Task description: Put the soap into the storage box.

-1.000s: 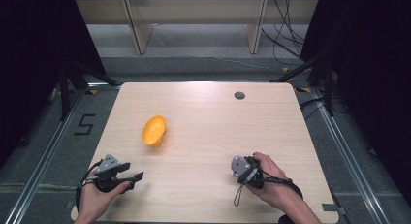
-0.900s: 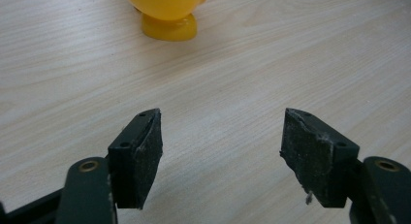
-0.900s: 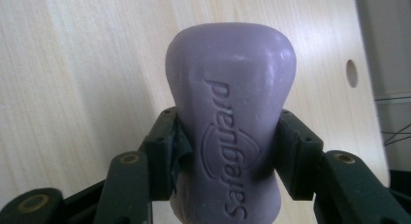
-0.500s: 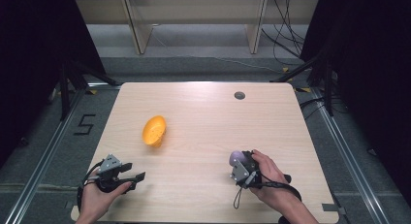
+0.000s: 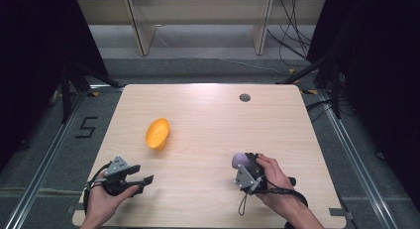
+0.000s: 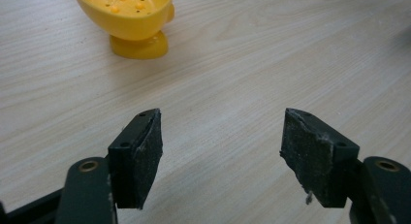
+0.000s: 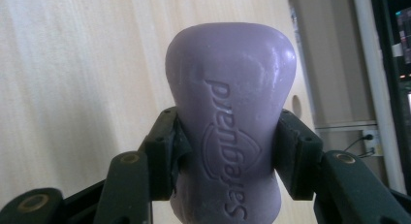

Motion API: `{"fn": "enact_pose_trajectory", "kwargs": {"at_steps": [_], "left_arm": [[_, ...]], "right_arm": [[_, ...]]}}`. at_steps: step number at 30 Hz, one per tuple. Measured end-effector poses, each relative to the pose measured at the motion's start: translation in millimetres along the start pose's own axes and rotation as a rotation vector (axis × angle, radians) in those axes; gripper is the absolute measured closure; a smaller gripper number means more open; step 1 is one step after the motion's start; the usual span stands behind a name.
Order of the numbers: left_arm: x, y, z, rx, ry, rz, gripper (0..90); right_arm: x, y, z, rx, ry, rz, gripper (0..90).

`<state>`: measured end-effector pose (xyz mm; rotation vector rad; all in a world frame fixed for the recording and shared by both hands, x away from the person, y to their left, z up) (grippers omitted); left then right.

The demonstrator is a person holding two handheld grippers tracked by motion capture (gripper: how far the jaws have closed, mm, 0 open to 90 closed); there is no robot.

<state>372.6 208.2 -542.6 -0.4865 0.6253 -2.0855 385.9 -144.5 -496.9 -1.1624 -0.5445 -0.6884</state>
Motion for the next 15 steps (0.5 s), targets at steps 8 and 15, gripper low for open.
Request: {"fn": "enact_pose_trajectory", "kwargs": {"at_steps": [8,15], "left_arm": [[8.0,-0.9,17.9,0.027,0.027,-0.018,30.9],[53.4,11.1,61.9,0.082,0.131,-0.122,31.0]], "right_arm": [[2.6,-3.5,0.8,0.018,-0.006,-0.023,50.3],[4.8,-8.5,4.0,0.024,0.031,-0.071,50.2]]}}
Point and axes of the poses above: each handheld gripper's, and its own axes: y roughly forward along the jaws, z roughly out of its top, x roughly to its right, the point moved 8 cm from there along y, roughly forward along the jaws, and after that the axes turned 4 degrees about z, right-handed, at the moved point
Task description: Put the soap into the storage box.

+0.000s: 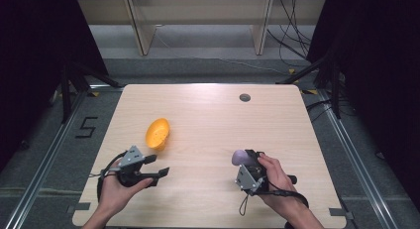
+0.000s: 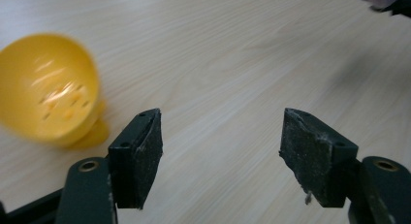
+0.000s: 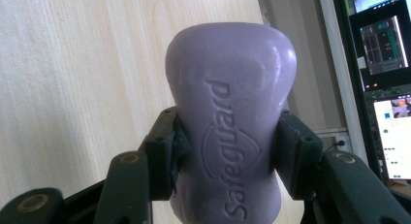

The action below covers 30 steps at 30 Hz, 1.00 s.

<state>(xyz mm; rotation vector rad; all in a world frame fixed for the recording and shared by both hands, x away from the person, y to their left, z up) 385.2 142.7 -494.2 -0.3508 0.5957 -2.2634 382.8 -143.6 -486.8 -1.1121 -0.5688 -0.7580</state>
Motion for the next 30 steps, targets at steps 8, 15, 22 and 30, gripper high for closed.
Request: {"fn": "enact_pose_trajectory", "kwargs": {"at_steps": [8,15,22,30], "left_arm": [[45.1,29.3,47.0,0.033,0.089,-0.124,31.4],[79.5,55.5,71.2,0.043,0.087,-0.247,32.7],[111.4,83.8,84.3,0.032,0.100,-0.336,35.7],[118.9,98.1,88.9,0.022,0.063,-0.386,39.1]], "right_arm": [[5.4,0.9,5.4,0.034,-0.076,-0.029,50.2],[6.2,0.7,6.3,0.033,-0.081,-0.046,50.2],[3.3,1.5,7.1,0.032,-0.066,-0.037,50.2],[2.0,1.5,9.7,0.039,-0.073,-0.031,50.2]]}}
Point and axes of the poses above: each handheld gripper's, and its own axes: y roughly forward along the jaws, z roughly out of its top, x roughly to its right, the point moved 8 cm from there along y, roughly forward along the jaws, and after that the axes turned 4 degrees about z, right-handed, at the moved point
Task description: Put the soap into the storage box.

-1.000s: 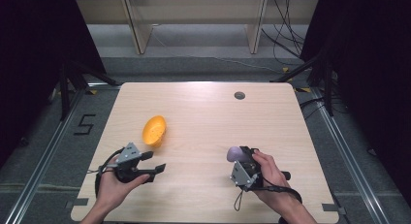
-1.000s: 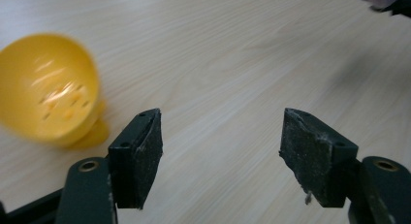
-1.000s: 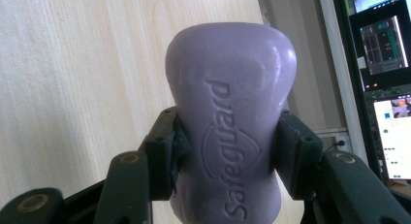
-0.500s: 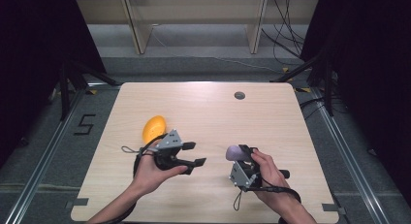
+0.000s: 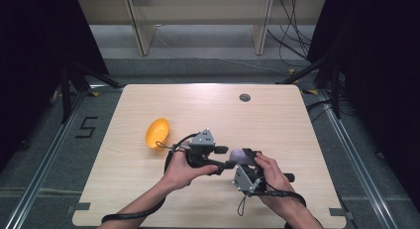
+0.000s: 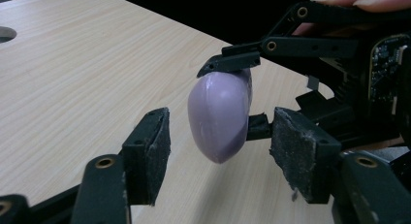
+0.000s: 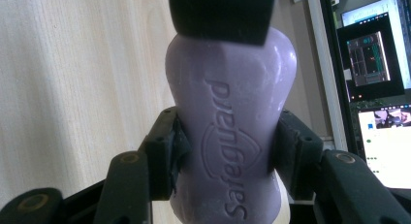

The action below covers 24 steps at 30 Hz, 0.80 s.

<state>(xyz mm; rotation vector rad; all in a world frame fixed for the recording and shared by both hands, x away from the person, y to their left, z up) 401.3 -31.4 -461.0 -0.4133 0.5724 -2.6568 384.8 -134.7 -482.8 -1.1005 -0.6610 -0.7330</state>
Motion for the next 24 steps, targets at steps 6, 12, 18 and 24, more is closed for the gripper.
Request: {"fn": "enact_pose_trajectory", "kwargs": {"at_steps": [6,12,18,24], "left_arm": [[2.0,5.9,2.1,-0.007,-0.013,-0.007,42.3],[2.7,10.7,4.2,-0.024,0.000,-0.016,45.3],[1.7,14.5,3.2,-0.013,-0.019,-0.001,47.7],[1.4,16.1,0.9,-0.041,-0.020,-0.015,48.5]], "right_arm": [[-0.1,0.8,1.2,0.005,0.000,0.003,50.2],[-1.4,1.1,1.7,0.002,0.007,0.004,50.2],[-1.5,0.9,1.8,0.004,0.006,0.003,50.2],[-3.8,0.4,2.3,0.006,0.032,0.012,50.2]]}}
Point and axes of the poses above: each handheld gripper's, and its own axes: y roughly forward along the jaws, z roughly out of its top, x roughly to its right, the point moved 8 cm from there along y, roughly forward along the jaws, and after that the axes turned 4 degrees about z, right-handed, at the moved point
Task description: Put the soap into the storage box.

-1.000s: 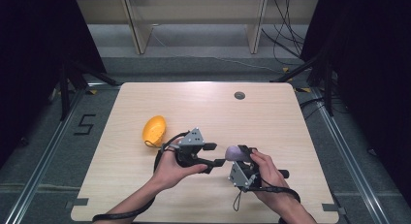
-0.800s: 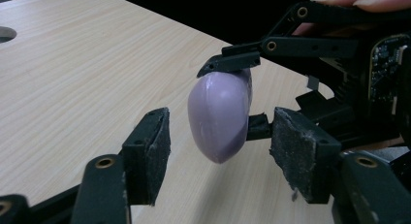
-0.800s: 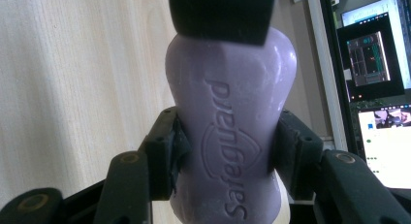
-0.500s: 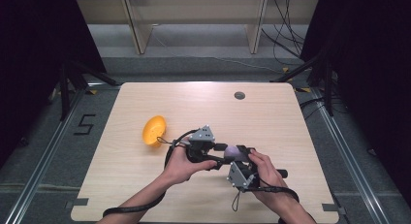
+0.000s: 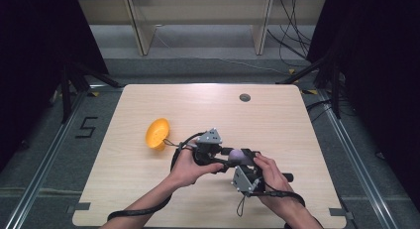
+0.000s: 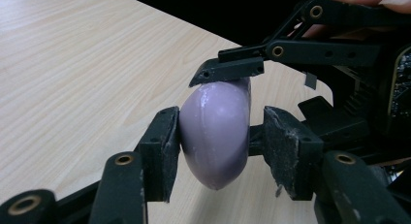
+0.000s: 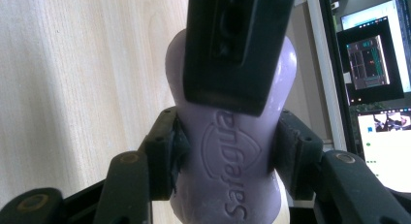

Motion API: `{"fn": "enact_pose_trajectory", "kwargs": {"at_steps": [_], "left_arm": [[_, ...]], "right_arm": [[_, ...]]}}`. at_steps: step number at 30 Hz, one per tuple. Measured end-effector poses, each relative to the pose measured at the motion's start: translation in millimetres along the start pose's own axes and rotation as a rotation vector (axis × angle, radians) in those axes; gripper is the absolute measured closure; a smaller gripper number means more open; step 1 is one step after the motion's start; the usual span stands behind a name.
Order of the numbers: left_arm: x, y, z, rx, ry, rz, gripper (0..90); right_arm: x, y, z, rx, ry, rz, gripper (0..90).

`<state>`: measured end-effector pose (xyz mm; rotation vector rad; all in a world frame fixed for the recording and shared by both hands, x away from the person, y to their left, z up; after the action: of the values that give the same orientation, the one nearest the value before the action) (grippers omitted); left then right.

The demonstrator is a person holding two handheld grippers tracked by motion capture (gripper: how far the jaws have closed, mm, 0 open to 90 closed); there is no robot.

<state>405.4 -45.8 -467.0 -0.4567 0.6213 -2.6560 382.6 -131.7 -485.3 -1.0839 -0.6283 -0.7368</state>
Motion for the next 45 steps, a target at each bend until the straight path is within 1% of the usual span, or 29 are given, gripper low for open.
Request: {"fn": "enact_pose_trajectory", "kwargs": {"at_steps": [1,2,3,4,7,9,11,16,17,18,19,20,21,22,23,24,27,28,30,31,32,33,35,36,39,41,42,43,45], "left_arm": [[-0.2,1.3,-0.1,0.001,0.004,-0.005,49.2],[-0.2,1.3,-0.1,0.001,0.004,-0.005,50.1],[-0.6,1.5,-0.7,-0.004,0.002,-0.004,50.1],[-1.3,1.4,-0.8,-0.004,0.004,-0.005,52.0],[-2.3,2.0,-1.8,-0.009,-0.007,-0.007,53.2],[-1.4,3.3,-2.1,-0.006,-0.016,-0.023,53.5],[-1.8,4.2,-2.6,-0.005,-0.015,-0.016,54.0],[-1.6,3.5,-4.0,-0.022,-0.023,-0.038,55.7],[-1.1,3.4,-4.1,-0.019,-0.024,-0.048,56.7],[-1.0,3.3,-4.1,-0.018,-0.027,-0.041,56.7],[-1.4,2.0,-4.5,-0.030,-0.012,-0.041,57.3],[-0.3,1.5,-3.5,-0.021,-0.011,-0.049,58.1],[-0.8,0.9,-3.0,-0.023,0.001,-0.045,58.3],[0.0,0.4,-2.7,-0.021,-0.009,-0.046,58.4],[0.3,-0.1,-2.6,-0.023,-0.006,-0.050,58.4],[-0.4,-0.8,-2.5,-0.026,0.007,-0.041,58.5],[-0.3,-1.1,-2.8,-0.026,0.008,-0.040,58.5],[-0.3,-0.8,-3.2,-0.020,0.015,-0.042,58.5],[0.1,-1.0,-3.4,-0.020,0.014,-0.043,58.6],[0.8,-0.9,-3.6,-0.019,0.011,-0.038,58.6],[1.1,-1.5,-3.6,-0.025,0.026,-0.034,58.7],[1.3,-1.1,-3.0,-0.016,0.028,-0.028,58.8],[2.1,-2.5,-2.9,-0.026,0.027,-0.034,58.8],[1.6,-2.5,-2.3,-0.022,0.031,-0.016,58.8],[2.0,-2.3,-1.7,-0.014,0.030,-0.011,58.9],[2.5,-3.3,-2.0,-0.024,0.031,-0.023,58.9],[3.3,-3.5,-2.2,-0.024,0.019,-0.014,58.9],[3.0,-4.0,-1.9,-0.026,0.044,0.006,59.0],[4.1,-3.8,-1.5,-0.023,0.043,0.010,59.0]], "right_arm": [[1.7,-0.2,1.4,0.007,-0.030,-0.007,50.2],[2.9,-0.4,1.9,0.008,-0.046,-0.012,50.2],[2.9,-0.4,1.9,0.008,-0.046,-0.012,50.2],[0.4,-0.9,0.9,0.005,-0.015,-0.008,50.2],[1.1,-1.2,0.9,0.007,-0.018,-0.013,50.2],[1.9,-1.0,1.7,0.014,-0.016,-0.022,50.2],[3.8,-1.0,2.3,0.016,-0.035,-0.028,50.2],[2.8,-0.8,2.0,0.016,-0.031,-0.026,50.2],[3.3,-0.9,3.1,0.021,-0.059,-0.024,50.3],[3.3,-0.9,3.1,0.021,-0.059,-0.024,50.3],[2.7,-0.8,2.9,0.020,-0.055,-0.021,50.4],[2.4,-0.6,2.8,0.022,-0.047,-0.021,50.4],[2.8,-0.7,3.0,0.023,-0.050,-0.023,50.4],[1.6,-0.7,2.5,0.024,-0.027,-0.024,50.5],[2.7,-0.9,2.4,0.022,-0.040,-0.027,50.5],[2.9,-1.1,2.8,0.022,-0.039,-0.028,50.5],[2.4,-1.2,3.3,0.022,-0.037,-0.028,50.5],[4.4,-1.0,4.9,0.029,-0.070,-0.031,50.5],[4.7,-0.5,4.9,0.034,-0.081,-0.030,50.5],[4.7,-0.5,4.9,0.034,-0.081,-0.030,50.5],[-0.7,-1.3,4.7,0.030,-0.022,-0.014,50.6],[-0.8,-1.3,4.8,0.030,-0.020,-0.015,50.6],[-0.4,-1.3,5.2,0.032,-0.021,-0.016,50.6],[0.0,-1.3,5.4,0.034,-0.023,-0.017,50.6],[0.6,-1.8,5.7,0.032,-0.022,-0.022,50.6],[0.7,-1.9,5.9,0.033,-0.022,-0.021,50.6],[0.8,-1.9,6.0,0.033,-0.023,-0.021,50.5],[1.1,-1.8,6.2,0.033,-0.025,-0.020,50.5],[1.3,-1.3,6.7,0.037,-0.024,-0.019,50.5]]}}
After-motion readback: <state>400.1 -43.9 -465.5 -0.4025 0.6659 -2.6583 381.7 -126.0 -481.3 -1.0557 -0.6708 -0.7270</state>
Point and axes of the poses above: each handheld gripper's, and its own axes: y roughly forward along the jaws, z roughly out of its top, x roughly to its right, the point moved 8 cm from there along y, roughly forward along the jaws, and after that the axes turned 4 degrees about z, right-handed, at the moved point
